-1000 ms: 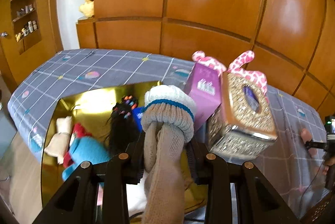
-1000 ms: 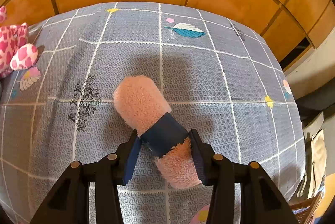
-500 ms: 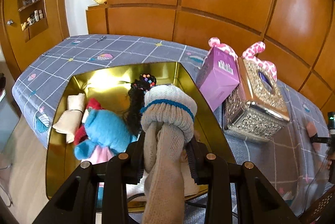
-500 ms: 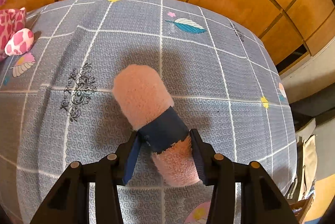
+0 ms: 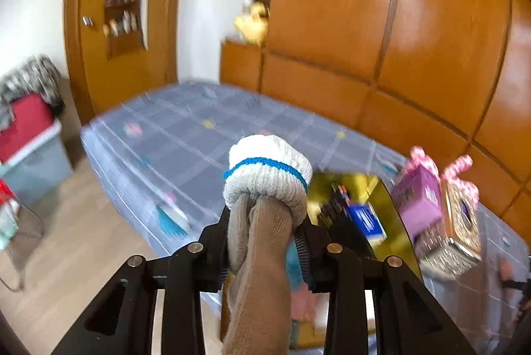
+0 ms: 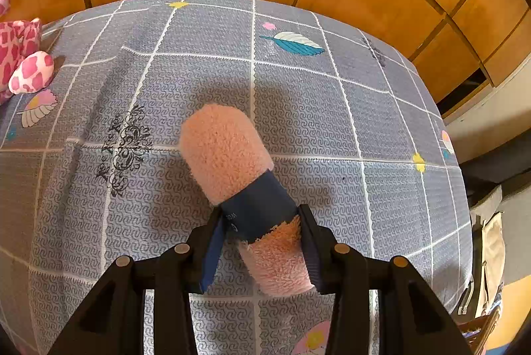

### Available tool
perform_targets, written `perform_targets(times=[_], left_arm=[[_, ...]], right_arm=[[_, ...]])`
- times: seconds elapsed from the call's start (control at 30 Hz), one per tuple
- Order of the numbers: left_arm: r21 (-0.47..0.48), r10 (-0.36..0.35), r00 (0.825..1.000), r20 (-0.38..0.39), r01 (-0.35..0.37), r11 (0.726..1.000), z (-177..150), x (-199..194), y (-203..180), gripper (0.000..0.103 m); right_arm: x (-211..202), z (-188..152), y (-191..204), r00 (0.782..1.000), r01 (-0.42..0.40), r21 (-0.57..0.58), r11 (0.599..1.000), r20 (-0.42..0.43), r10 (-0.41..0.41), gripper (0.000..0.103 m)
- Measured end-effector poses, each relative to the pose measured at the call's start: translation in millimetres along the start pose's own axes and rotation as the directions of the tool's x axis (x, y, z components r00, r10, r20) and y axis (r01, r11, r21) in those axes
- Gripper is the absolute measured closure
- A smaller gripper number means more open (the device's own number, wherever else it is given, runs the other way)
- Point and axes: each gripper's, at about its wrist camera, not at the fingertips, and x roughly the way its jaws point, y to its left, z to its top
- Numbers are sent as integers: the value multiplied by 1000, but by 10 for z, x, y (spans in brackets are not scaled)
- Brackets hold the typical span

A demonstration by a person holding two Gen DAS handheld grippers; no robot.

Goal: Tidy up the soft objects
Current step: 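Carry the white glove into the gold box and open the left tool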

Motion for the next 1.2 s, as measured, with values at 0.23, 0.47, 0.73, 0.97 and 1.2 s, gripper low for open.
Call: perform_targets(times=[0.23,0.47,0.73,0.97,1.2], left_arm=[[16,-171,960,-221,178,984,-488,530,-511,69],[17,-88,939,-331,100,995,-605,1146,-620,69],[55,-29,944,-327,50,997,-465,1497,-638,66],[49,-19,956,-293,35,998,-462,1361,-576,38],[70,41,977,-209,-27,997,-505,1026,-547,25]], right_arm=[[-11,-2,1,1000,2,1,1000,1,-2,60],[-12,-8,6,1000,4,-2,1000,1,-4,60],[-1,-4,14,1000,9,-7,1000,-1,-9,60],[8,-4,27,1000,15,-16,1000,0,-15,60],[0,-11,45,1000,22,-20,1000,-2,-22,60]])
